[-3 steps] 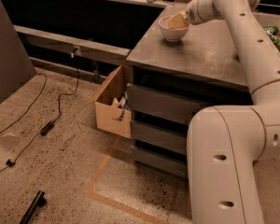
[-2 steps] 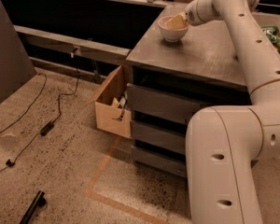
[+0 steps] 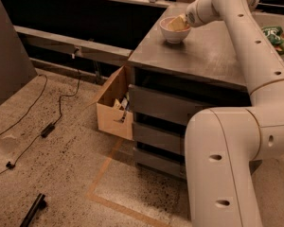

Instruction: Pick apple from white bowl and place on counter

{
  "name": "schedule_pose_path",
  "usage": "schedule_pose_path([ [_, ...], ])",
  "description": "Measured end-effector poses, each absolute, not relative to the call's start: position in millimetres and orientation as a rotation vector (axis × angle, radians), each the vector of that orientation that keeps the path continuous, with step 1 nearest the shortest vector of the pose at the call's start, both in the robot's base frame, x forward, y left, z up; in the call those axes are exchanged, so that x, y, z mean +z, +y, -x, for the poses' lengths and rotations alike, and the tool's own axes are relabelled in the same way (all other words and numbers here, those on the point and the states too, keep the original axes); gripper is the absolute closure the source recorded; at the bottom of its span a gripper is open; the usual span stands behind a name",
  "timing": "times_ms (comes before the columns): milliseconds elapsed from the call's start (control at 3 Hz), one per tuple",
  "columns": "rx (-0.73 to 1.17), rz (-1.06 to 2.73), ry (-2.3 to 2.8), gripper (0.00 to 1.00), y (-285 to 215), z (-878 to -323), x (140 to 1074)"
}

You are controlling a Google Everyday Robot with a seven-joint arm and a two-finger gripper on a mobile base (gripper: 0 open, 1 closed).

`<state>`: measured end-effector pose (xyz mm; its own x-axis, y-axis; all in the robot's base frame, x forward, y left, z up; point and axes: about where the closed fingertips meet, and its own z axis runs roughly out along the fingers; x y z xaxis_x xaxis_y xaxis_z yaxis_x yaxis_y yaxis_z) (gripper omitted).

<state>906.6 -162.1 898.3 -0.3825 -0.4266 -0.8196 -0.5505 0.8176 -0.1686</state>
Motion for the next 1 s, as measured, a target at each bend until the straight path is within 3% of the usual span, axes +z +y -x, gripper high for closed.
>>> schedule_pose_path([
  [333,0.153,0.734,2.031,0.64,-160.5,-906.9,898.1],
  [667,0.150,0.752,2.037,0.66,-157.2,-906.7,894.6],
  [1000,0.151,0.782,2.050,0.50,-151.1,-905.8,887.3],
])
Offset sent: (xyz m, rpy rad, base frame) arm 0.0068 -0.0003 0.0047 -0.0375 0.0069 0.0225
